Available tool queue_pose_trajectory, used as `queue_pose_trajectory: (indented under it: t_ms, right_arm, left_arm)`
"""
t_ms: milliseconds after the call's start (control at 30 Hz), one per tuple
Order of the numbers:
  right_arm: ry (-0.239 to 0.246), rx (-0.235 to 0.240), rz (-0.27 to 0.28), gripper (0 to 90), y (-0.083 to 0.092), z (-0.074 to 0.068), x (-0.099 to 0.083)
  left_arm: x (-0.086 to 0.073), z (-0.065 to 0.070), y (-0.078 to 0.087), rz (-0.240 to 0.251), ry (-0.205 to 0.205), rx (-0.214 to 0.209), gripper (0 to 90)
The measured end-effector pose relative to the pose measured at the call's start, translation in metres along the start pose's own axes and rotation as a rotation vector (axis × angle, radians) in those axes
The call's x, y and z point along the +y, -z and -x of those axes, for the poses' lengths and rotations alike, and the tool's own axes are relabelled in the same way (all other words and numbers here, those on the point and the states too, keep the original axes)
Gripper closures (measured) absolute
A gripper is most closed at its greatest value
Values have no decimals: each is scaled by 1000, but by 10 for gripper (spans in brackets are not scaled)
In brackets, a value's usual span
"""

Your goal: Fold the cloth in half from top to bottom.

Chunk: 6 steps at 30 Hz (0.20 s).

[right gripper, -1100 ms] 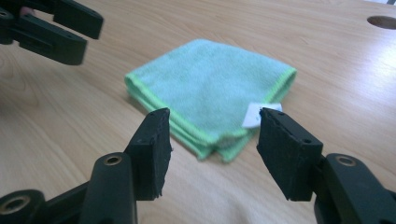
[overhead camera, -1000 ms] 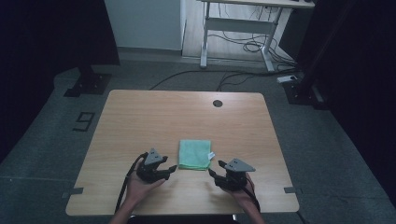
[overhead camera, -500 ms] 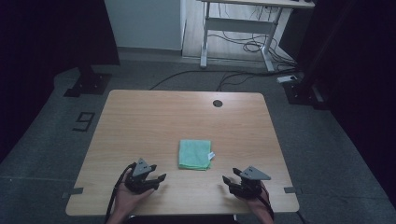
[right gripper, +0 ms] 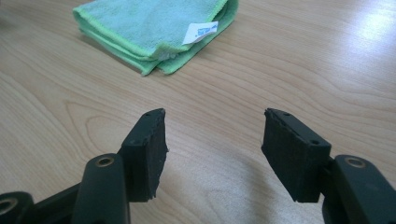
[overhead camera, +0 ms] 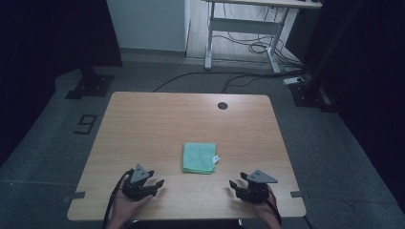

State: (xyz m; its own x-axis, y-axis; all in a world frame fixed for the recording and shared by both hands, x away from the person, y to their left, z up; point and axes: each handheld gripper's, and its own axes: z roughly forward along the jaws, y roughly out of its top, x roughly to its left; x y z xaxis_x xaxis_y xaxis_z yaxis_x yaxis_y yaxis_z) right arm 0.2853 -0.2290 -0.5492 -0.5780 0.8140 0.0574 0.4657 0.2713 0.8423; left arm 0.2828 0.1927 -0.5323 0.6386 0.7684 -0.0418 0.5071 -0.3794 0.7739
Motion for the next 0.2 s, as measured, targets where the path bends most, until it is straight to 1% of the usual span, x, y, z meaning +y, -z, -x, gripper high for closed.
queue_pose_trajectory:
  t_ms: [200]
  right_arm:
    - [3, 0, -4, 384, -3, -1, 2]
  left_arm:
    - [-1, -1, -1, -1, 6, 0, 426]
